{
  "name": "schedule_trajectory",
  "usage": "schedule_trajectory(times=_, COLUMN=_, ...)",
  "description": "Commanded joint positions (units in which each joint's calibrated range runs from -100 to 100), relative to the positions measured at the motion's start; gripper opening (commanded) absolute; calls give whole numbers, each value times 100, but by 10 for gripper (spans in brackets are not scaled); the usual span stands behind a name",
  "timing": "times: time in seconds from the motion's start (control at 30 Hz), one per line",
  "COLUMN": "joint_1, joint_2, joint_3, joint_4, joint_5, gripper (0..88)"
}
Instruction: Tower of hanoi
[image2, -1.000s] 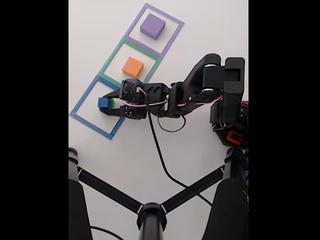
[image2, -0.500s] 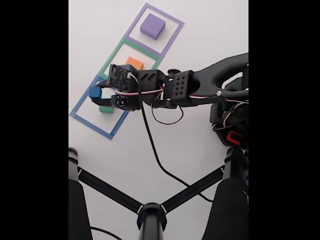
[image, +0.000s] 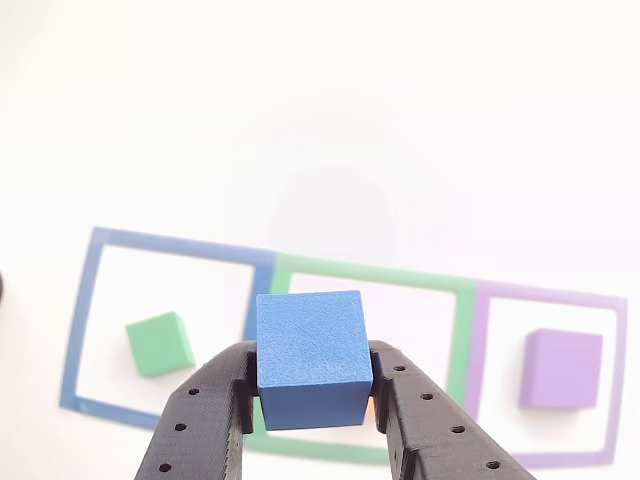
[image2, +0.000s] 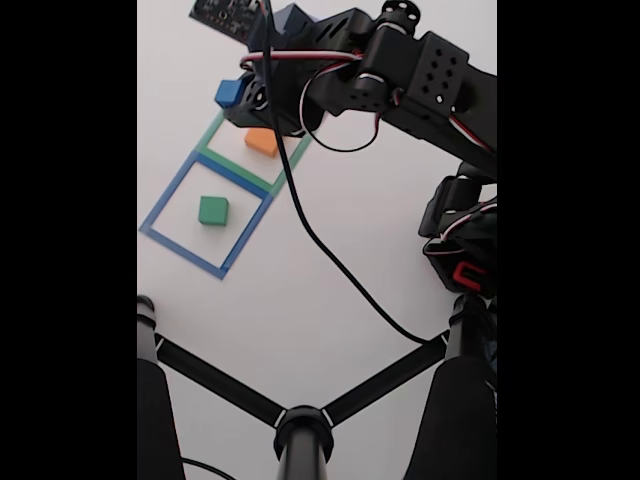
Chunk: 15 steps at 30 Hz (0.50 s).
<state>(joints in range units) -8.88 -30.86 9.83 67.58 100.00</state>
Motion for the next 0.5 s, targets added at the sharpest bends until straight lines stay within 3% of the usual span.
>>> schedule_trajectory(times=0.0, joint_1=518, joint_2=-240, joint_3=-1797, joint_4=1624, joint_5=0, gripper=44)
schedule_trajectory(times=0.2, joint_1=1159, joint_2=-232, joint_3=-3305, joint_4=3194, joint_5=0, gripper=44)
schedule_trajectory(times=0.47, joint_1=1746, joint_2=-464, joint_3=-2569, joint_4=2805, joint_5=0, gripper=45)
